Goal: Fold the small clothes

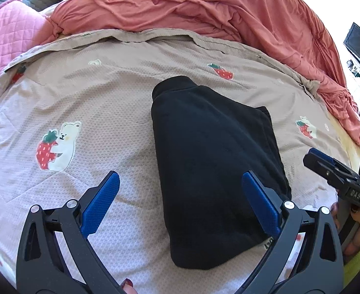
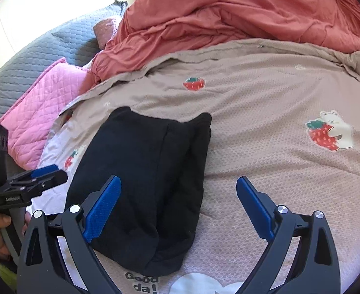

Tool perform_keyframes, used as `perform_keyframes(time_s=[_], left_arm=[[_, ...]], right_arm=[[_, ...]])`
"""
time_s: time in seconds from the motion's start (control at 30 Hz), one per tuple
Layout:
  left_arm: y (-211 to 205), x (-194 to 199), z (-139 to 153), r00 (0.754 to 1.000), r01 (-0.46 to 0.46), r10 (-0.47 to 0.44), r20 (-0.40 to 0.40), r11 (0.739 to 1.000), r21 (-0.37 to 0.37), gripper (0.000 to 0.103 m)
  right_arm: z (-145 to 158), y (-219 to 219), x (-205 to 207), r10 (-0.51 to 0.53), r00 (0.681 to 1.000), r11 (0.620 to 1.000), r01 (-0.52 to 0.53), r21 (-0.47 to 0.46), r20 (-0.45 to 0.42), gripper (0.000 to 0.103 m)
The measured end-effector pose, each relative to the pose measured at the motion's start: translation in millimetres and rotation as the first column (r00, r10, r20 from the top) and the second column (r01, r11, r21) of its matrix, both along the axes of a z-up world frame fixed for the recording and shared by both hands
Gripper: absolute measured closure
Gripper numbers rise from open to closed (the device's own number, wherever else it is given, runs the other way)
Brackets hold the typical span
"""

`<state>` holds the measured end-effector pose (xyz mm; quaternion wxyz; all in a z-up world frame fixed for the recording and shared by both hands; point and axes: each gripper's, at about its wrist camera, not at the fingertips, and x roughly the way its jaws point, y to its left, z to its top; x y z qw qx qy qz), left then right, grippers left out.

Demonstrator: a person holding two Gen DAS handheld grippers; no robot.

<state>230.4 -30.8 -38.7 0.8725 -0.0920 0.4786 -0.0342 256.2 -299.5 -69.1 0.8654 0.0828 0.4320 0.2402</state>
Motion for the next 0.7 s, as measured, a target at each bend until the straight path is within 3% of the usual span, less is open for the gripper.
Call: perform_keyframes(time_s=[0.27,0.43,0.7], left_arm=[[15,25,-18,0.999,-0.016,0.013,-0.042,0.997,-0.072,0.010],[17,41,-30,0.997,-0.002,-0.007,-0.078,0.993,-0.120,0.010],[8,66,-51,0.990,0.049,-0.071,-0.125,0.983,-0.175,0.010]], right_arm=[[-19,19,0,0.113,0.989,0.994,-0.113,0.012,-0.090,0.009],[-32,28,2,0.170,0.971,0.984,-0.160,0.076,-0.166,0.009],[-50,35,4,0.184,0.960,0.982,-0.172,0.076,-0.211,0.004]])
